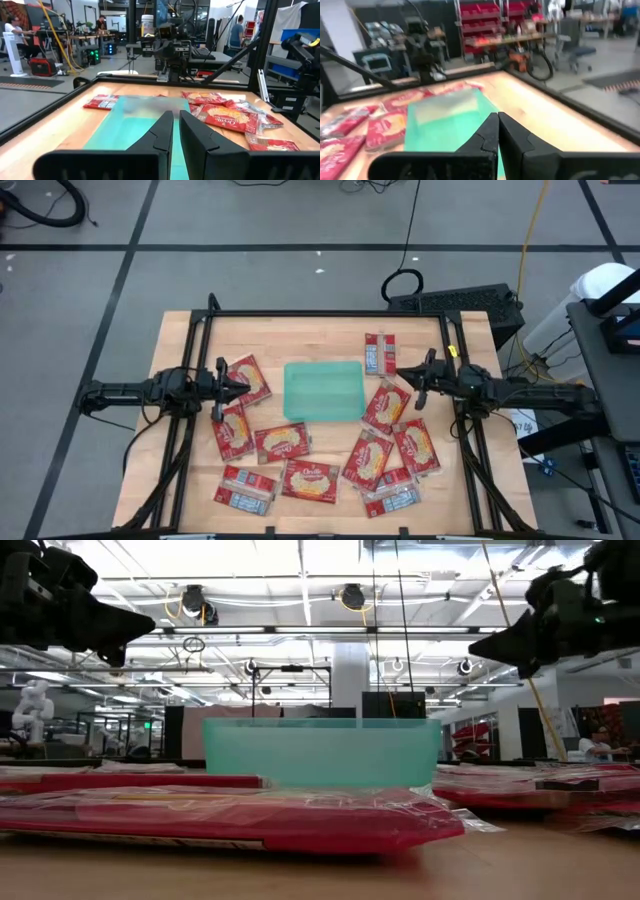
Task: Sort popcorn bags into baskets
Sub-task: Put the red popcorn bag into the green bin
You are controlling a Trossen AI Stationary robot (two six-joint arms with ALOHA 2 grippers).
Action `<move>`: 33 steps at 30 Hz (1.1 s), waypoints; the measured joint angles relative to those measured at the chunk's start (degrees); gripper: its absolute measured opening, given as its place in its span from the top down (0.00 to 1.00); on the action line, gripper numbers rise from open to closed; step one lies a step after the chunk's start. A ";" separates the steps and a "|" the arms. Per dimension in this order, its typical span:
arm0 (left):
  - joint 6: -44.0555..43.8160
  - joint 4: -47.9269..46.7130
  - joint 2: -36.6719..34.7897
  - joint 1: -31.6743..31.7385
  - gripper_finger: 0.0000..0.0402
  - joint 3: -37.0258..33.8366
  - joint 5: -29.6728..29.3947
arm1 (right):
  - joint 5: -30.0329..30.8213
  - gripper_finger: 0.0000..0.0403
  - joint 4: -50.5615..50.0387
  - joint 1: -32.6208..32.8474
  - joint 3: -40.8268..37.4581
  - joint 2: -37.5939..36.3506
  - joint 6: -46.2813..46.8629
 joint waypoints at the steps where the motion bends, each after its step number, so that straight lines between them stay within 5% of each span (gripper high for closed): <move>1: 0.00 -0.04 0.00 0.01 0.91 0.00 0.00 | 0.74 1.00 -0.03 0.00 1.60 2.34 0.45; 6: 0.20 -0.15 0.00 0.00 0.91 0.02 0.00 | 1.82 1.00 -1.03 0.00 12.25 14.54 -0.76; 16: 0.24 -0.27 0.00 0.01 0.91 0.02 -0.02 | 7.99 0.96 -28.81 -3.27 37.11 37.29 -4.93; 33: 1.83 -0.37 0.00 0.02 0.91 0.02 -0.05 | 7.57 0.61 -34.36 -3.73 34.09 55.06 -3.46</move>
